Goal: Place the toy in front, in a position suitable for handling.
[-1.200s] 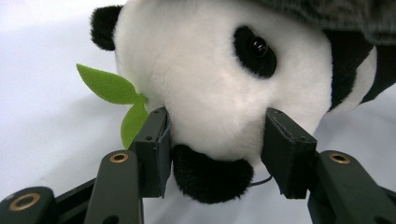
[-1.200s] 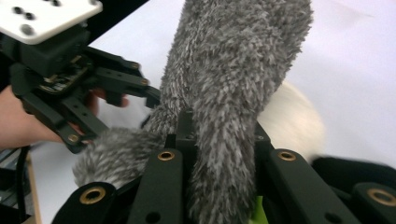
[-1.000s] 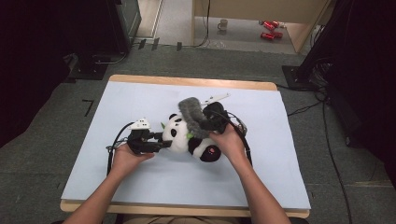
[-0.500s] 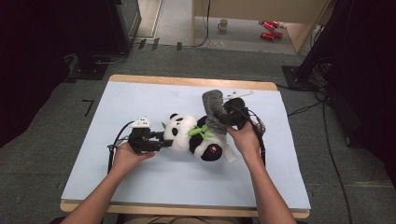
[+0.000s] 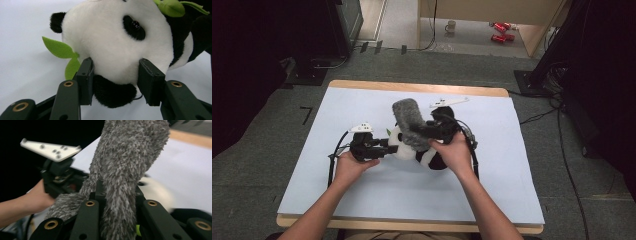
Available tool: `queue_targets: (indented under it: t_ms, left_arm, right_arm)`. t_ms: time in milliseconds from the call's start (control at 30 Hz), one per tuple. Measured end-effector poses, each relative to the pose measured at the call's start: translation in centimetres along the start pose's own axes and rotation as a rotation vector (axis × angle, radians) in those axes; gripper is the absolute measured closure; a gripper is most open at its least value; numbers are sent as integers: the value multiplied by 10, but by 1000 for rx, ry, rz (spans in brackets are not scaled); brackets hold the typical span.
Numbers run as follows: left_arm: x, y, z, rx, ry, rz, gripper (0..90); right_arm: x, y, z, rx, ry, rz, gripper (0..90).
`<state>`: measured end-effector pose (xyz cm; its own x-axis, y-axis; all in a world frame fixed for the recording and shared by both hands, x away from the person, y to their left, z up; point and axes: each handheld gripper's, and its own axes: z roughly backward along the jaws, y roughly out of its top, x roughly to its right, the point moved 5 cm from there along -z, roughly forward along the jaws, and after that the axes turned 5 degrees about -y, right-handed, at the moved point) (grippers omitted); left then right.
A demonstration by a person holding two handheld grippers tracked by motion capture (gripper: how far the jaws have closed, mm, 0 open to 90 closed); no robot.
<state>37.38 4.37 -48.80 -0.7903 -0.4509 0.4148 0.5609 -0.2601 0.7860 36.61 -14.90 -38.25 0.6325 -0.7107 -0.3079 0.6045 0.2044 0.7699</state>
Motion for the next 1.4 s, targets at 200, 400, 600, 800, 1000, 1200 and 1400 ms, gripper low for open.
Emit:
queue_targets:
  t_ms: [200, 400, 600, 800, 1000, 1200, 1400]
  left_arm:
    - [4, 3, -1, -12, 24, -33, 548]
    - [0, 1, -4, -21, 27, -33, 559]
    - [-1, 2, -5, -16, 27, -26, 563]
    - [-3, 3, -4, -21, 32, -13, 568]
    - [-3, 5, -5, -23, 26, -16, 568]
    - [-3, 5, -5, -31, 21, -17, 568]
    - [0, 7, -6, -25, 17, -4, 571]
  right_arm:
    - [-19, -22, -36, -119, 26, 30, 763]
    - [-11, -33, -44, -215, -106, 118, 763]
    - [0, -31, -34, -220, -103, 130, 771]
    - [14, -25, -17, -173, -164, 200, 774]
    - [51, -25, 5, -140, -191, 43, 765]
    - [57, -23, 14, -103, -159, -26, 770]
    - [34, -12, 19, -43, -63, -38, 778]
